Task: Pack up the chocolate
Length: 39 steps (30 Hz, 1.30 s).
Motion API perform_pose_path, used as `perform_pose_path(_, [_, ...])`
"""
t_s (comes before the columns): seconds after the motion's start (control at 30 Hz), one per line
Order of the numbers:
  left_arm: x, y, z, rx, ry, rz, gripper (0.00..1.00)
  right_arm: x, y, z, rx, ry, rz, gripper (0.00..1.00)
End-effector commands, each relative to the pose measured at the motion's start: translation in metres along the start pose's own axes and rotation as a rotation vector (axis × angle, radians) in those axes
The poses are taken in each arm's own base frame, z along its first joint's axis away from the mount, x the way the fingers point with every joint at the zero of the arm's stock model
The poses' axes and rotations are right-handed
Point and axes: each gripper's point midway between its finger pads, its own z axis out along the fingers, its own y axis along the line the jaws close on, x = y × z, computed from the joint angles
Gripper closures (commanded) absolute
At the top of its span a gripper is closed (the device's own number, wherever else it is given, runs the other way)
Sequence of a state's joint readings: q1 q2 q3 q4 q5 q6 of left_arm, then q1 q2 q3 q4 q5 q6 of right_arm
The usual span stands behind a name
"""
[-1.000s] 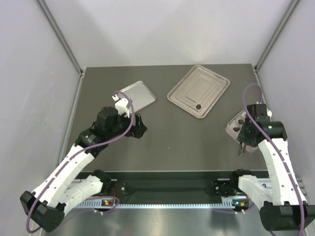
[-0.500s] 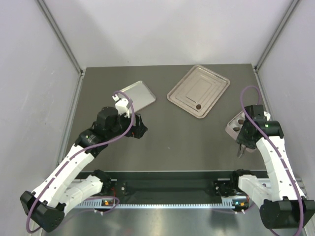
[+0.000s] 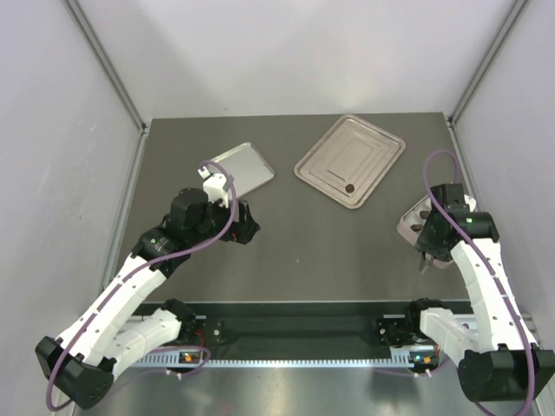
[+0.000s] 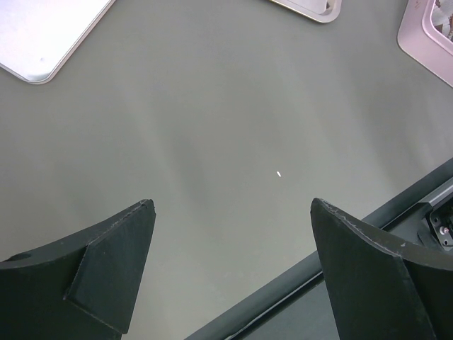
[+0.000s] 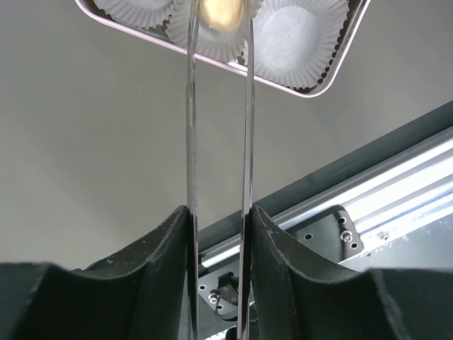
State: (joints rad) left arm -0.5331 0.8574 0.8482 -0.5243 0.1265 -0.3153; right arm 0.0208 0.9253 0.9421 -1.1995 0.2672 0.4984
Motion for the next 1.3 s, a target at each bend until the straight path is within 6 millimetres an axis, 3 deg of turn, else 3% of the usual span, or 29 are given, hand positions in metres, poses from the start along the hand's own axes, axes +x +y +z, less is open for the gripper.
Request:
perform_pose_path(0.0, [-0.016,-0.007,-0.002,0.025,-0.057,0.008,0.04,-0.01,-0.001,0.0,0.004,-0.045,0.027,0.62])
perform_pose_path(0.33, [-0.016,-0.006,-0.002,0.02,-0.058,0.007,0.04,-0.014,-0.002,-0.002,0.007,-0.055,0.024,0.6])
perform_pose_path(0.43, [-0.016,-0.006,-0.002,0.017,-0.058,0.007,0.04,-0.023,-0.003,-0.009,0.013,-0.085,0.028,0.59])
perform_pose_path(0.7, [-0.017,-0.002,-0.003,-0.002,-0.069,0.007,0.04,-0.058,0.02,-0.038,-0.1,-0.16,0.034,0.58])
perform_pose_path(0.83, [-0.021,-0.002,-0.004,-0.003,-0.09,0.009,0.04,-0.081,0.053,-0.046,-0.22,-0.214,0.011,0.58])
perform_pose_path(0.97, [-0.022,-0.002,-0.003,-0.007,-0.095,0.012,0.04,-0.091,0.095,-0.041,-0.28,-0.225,-0.086,0.58])
perform_pose_path(1.1, [-0.026,0.004,-0.007,-0.042,-0.124,0.01,0.04,-0.089,0.151,-0.039,-0.354,-0.237,-0.24,0.57])
perform_pose_path(1.27, [-0.038,0.016,-0.018,-0.108,-0.207,0.012,0.04,-0.088,0.201,-0.024,-0.431,-0.226,-0.306,0.55])
